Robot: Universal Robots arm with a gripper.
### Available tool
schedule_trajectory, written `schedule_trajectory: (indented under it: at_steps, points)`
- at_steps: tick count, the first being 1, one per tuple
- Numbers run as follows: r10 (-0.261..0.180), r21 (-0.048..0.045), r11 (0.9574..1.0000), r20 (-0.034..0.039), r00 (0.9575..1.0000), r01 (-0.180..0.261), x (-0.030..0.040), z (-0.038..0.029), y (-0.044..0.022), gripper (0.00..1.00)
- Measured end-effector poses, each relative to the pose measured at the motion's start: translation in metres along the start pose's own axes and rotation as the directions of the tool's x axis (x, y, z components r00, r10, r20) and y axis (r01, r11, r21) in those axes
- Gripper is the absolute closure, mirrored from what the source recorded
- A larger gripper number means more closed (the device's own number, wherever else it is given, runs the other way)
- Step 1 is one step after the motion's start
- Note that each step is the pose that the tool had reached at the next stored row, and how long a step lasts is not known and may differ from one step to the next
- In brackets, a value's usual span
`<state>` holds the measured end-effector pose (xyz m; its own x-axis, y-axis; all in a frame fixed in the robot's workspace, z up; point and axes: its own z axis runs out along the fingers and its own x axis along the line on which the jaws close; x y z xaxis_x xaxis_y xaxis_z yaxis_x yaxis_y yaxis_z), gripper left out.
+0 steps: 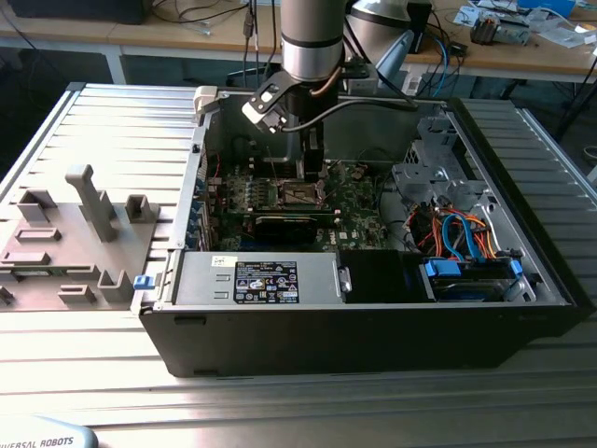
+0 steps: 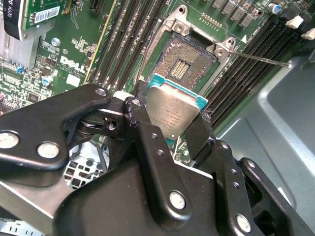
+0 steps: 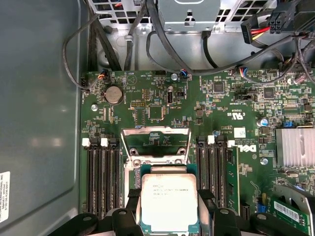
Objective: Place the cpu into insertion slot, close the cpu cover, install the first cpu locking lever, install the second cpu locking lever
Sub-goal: 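Place the cpu into insertion slot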
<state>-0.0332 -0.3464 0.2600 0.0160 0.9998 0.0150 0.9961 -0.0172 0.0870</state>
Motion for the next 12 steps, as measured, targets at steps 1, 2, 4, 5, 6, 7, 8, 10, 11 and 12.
schedule_trajectory:
  at_steps: [1,2,4,5,6,7,8,10,11,12]
  points:
    - [0.000,0.0000,1.0000,0.0000,1.0000,0.000,0.0000,0.0002,0.0000,0.46]
    - [0.000,0.0000,1.0000,0.0000,1.0000,0.000,0.0000,0.0003,0.0000,0.46]
    - [0.000,0.0000,1.0000,0.0000,1.0000,0.000,0.0000,0.0006,-0.0001,0.46]
    - [0.000,0.0000,1.0000,0.0000,1.0000,0.000,0.0000,0.0007,-0.0001,0.46]
    - [0.000,0.0000,1.0000,0.0000,1.0000,0.000,0.0000,0.0009,-0.0001,0.46]
    - [0.000,0.0000,1.0000,0.0000,1.0000,0.000,0.0000,0.0011,-0.0001,0.46]
    - [0.000,0.0000,1.0000,0.0000,1.0000,0.000,0.0000,0.0013,-0.0001,0.46]
    - [0.000,0.0000,1.0000,-0.0001,1.0000,0.000,0.0000,0.0016,-0.0001,0.46]
    - [0.000,0.0000,1.0000,0.0000,1.0000,0.000,0.0000,0.0017,-0.0002,0.46]
    - [0.000,0.0000,1.0000,0.0000,1.0000,0.000,0.0000,0.0018,-0.0002,0.46]
